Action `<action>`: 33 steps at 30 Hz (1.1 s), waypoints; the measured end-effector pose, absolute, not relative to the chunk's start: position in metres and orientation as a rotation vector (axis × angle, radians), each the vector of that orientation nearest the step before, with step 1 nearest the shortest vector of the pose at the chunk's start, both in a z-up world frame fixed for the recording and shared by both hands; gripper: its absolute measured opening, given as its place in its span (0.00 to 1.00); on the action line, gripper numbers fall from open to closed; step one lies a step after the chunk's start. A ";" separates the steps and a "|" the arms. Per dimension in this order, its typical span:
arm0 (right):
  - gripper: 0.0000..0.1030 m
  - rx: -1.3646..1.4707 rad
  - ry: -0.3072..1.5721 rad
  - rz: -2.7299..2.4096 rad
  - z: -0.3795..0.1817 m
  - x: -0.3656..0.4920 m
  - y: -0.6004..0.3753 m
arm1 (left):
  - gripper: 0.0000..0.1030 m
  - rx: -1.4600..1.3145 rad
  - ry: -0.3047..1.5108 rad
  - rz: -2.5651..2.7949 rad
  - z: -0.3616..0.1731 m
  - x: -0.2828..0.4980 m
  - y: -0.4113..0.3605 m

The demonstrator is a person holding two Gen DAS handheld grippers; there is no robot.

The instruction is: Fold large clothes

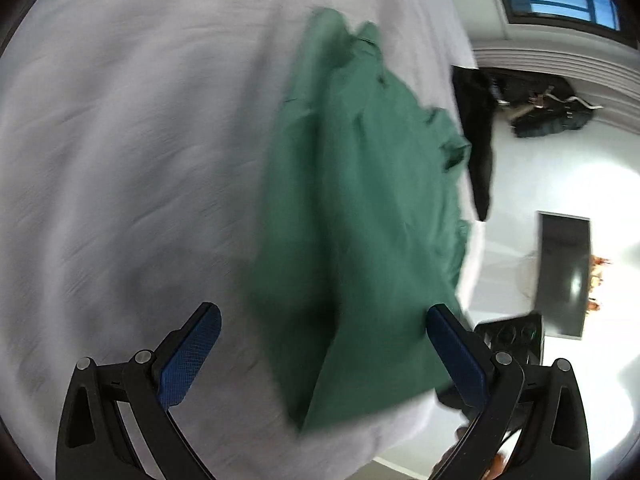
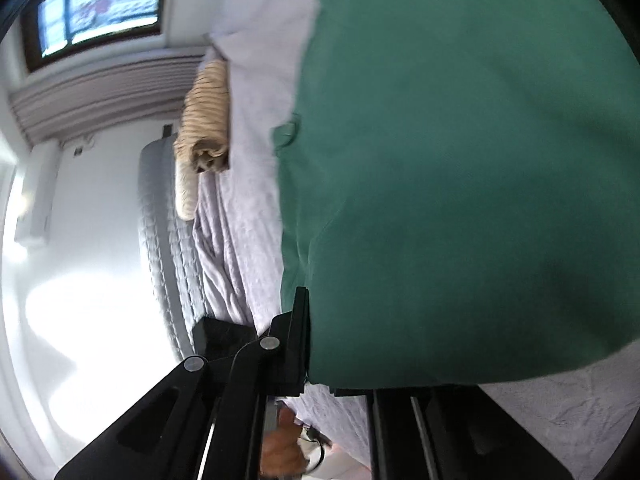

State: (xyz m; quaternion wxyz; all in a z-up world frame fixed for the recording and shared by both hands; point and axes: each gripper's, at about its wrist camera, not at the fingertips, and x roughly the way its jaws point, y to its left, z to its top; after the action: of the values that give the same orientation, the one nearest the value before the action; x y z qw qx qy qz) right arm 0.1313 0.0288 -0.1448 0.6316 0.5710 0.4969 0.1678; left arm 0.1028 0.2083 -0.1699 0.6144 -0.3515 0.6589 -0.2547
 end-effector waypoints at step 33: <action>0.08 1.100 1.121 0.140 -0.161 0.051 -0.173 | 0.18 0.180 1.122 -0.900 -0.004 0.061 -0.185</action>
State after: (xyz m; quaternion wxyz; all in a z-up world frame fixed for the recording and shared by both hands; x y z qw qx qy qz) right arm 0.0511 -0.1734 -0.1608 0.7050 0.4950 0.5041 0.0627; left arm 0.0612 -0.1849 -0.0044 0.7487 0.0824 0.5132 -0.4115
